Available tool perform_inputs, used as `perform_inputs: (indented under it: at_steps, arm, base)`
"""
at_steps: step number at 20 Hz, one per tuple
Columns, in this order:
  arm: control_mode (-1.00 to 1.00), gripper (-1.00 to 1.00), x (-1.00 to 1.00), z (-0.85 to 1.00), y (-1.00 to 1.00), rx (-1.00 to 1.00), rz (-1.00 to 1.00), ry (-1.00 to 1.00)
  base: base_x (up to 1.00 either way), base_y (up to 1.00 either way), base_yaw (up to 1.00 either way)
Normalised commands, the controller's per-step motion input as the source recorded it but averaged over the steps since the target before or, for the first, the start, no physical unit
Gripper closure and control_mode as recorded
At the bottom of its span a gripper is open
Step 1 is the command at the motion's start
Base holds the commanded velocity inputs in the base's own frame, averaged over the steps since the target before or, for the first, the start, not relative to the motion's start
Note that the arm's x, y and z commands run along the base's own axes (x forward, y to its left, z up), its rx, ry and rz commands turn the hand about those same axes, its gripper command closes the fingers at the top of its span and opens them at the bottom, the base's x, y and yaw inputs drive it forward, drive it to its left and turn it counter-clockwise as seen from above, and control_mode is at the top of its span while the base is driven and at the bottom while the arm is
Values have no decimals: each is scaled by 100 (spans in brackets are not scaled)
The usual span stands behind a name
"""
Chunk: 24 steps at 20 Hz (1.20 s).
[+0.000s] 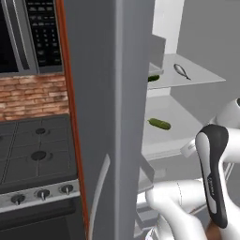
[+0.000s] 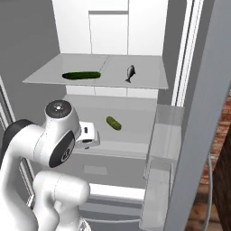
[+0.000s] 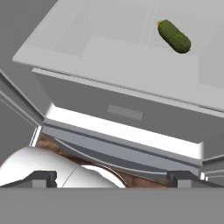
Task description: Place one cucumber and one fish in each tupperware on the nearby counter, to pack two identical lunches.
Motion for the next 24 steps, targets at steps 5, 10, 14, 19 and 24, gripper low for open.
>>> perform_inputs:
  at_steps: [5,10,14,19,24]
  arm:
    - [100,-100,0,0,0,0,0,0]
    - [100,-100,0,0,0,0,0,0]
    - [100,-100,0,0,0,0,0,0]
    - [-100,-100,14,-1,0,0,1,0]
    - [-100,-100,24,0,0,0,0,-6]
  base:
    - [53,-42,19]
    - [55,-15,17]
    - [52,-1,9]
    - [15,0,2]
    - [0,0,0]
